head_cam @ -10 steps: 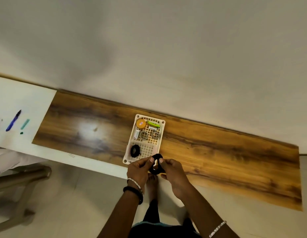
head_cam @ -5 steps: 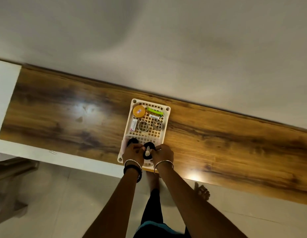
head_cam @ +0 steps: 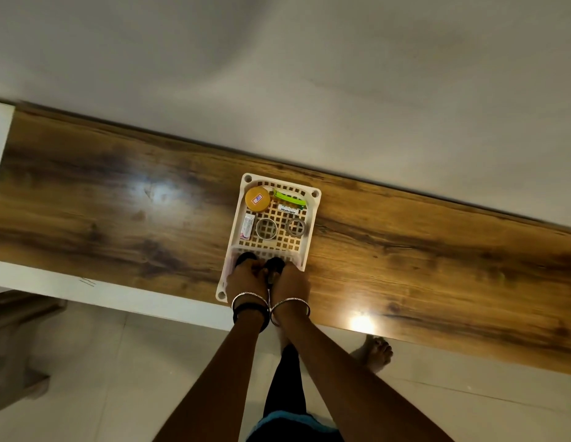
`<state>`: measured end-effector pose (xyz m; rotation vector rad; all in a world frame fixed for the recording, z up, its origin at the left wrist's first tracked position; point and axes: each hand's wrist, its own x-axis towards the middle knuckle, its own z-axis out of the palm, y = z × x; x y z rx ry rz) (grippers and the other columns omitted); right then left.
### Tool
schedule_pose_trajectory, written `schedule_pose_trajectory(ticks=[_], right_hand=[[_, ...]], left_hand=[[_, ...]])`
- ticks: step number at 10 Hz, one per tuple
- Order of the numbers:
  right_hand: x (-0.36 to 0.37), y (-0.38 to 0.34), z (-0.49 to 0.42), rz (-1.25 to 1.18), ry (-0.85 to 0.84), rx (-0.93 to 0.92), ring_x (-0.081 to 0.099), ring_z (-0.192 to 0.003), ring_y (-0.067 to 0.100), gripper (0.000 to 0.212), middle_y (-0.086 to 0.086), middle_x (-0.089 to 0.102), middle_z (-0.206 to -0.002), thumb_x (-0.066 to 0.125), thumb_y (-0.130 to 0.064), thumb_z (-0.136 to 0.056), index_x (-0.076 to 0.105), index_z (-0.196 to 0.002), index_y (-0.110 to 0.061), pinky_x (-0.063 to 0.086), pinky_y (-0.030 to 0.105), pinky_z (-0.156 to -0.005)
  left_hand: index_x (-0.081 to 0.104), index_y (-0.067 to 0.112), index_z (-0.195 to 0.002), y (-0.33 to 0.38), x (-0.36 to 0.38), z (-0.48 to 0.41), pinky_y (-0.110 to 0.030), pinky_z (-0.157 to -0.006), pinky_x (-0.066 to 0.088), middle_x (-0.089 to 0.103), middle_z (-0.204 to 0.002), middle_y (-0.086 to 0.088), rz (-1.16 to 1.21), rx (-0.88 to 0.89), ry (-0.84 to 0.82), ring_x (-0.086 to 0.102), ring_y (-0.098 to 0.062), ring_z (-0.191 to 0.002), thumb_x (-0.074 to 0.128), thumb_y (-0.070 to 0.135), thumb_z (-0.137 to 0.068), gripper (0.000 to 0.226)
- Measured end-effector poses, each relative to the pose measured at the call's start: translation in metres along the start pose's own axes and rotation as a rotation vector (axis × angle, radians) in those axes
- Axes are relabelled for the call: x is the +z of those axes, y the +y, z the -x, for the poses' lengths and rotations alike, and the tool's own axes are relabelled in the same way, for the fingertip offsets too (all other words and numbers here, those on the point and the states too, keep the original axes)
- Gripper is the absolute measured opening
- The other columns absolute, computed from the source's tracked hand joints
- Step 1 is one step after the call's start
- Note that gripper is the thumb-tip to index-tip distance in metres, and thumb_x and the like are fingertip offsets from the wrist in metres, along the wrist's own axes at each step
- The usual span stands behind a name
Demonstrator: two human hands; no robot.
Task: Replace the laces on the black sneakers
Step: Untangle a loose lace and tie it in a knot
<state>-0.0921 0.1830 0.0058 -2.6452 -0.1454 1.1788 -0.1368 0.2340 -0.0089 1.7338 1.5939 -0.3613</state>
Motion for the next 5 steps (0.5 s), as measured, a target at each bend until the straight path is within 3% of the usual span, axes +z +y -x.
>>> schedule_pose_trajectory(ticks=[3, 5], right_hand=[[-0.02, 0.007, 0.007, 0.023, 0.004, -0.01, 0.062, -0.113, 0.034, 0.025, 0.018, 0.067, -0.118, 0.045, -0.006, -0.103, 0.064, -0.118, -0.001, 0.046, 0.035, -0.087], [-0.046, 0.026, 0.023, -0.116, 0.06, 0.011, 0.061, -0.113, 0.036, 0.023, 0.015, 0.07, -0.115, 0.051, -0.008, -0.099, 0.07, -0.111, -0.006, 0.047, 0.036, -0.087]], left_hand=[[0.076, 0.02, -0.105, -0.006, -0.005, 0.006, -0.036, -0.08, 0.053, 0.075, -0.099, -0.008, 0.004, 0.04, 0.061, 0.068, -0.032, -0.092, 0.063, 0.017, -0.094, 0.017], [0.075, 0.018, -0.094, -0.023, -0.005, 0.019, -0.044, -0.078, 0.06, 0.076, -0.089, -0.007, 0.189, 0.115, 0.008, 0.071, -0.029, -0.081, 0.07, 0.013, -0.089, 0.009]])
